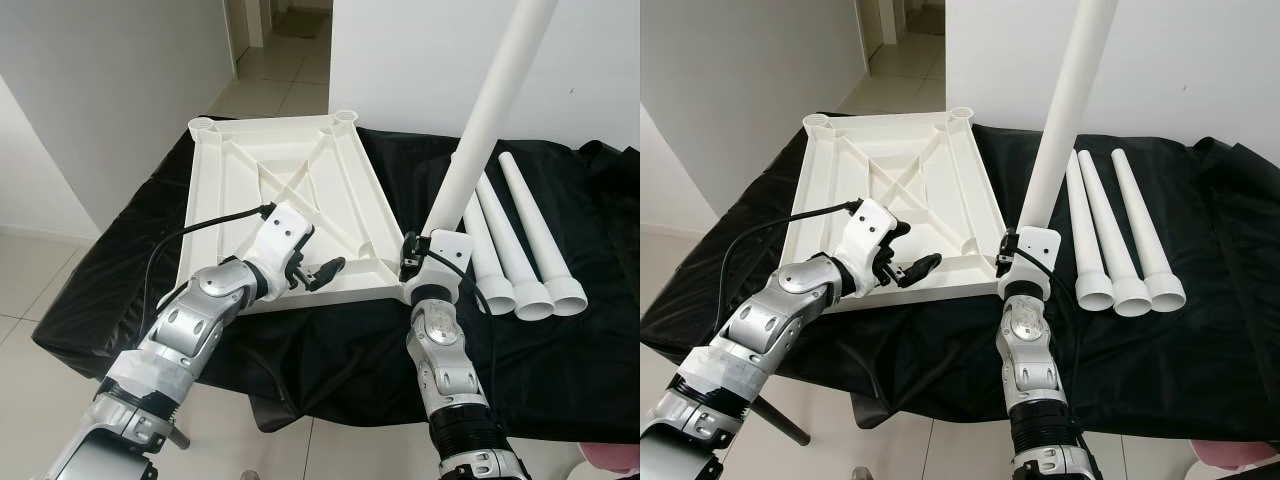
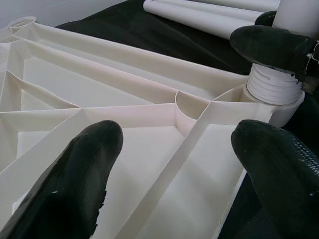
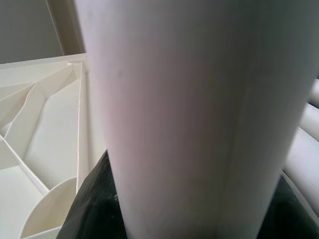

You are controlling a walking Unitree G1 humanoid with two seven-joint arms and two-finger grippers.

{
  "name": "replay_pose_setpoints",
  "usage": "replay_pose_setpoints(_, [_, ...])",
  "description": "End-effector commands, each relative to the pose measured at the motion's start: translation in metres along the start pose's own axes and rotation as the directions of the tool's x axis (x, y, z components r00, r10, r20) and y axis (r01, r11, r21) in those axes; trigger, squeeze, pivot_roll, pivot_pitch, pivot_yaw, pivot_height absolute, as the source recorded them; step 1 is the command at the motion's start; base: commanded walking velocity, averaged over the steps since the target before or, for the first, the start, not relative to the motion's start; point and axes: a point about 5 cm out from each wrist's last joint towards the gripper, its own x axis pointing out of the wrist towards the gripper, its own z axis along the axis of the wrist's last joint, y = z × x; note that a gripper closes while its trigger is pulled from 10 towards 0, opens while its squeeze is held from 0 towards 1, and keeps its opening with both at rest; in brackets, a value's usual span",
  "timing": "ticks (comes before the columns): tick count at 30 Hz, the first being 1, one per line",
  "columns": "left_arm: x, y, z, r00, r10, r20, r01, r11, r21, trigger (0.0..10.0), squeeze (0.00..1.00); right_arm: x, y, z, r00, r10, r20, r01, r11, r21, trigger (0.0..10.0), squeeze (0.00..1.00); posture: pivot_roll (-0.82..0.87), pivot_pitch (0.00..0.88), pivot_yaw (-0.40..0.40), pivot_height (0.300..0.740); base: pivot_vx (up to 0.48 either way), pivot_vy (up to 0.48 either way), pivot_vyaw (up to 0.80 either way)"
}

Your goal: Building children table

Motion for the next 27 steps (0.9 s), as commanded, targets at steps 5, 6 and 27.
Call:
replay_pose_setpoints(5, [-0.002,-0.004,-0.002,0.993,-0.116,-0.001,0.116,0.993,-0.004,10.0,0.00,-0.004,-0.007,-0.014,0.997,-0.031,-0.070,0.031,0.999,-0.010,10.0,0.00,-0.05,0.000,0.024,0.740,0.000,0.000,0.00])
replay_pose_setpoints(6, [-0.002,-0.004,-0.002,0.993,-0.116,0.000,0.116,0.993,-0.004,10.0,0.00,-0.003,-0.008,-0.012,0.998,-0.032,-0.059,0.032,0.999,-0.013,10.0,0.25,-0.05,0.000,0.024,0.740,0.000,0.000,0.00])
replay_pose_setpoints(27, [-0.004,-0.004,0.001,0.993,-0.121,0.004,0.121,0.993,0.000,10.0,0.00,0.003,-0.023,0.010,0.949,0.309,0.067,-0.309,0.951,-0.018,10.0,0.00,-0.04,0.000,0.022,0.740,0.000,0.000,0.00])
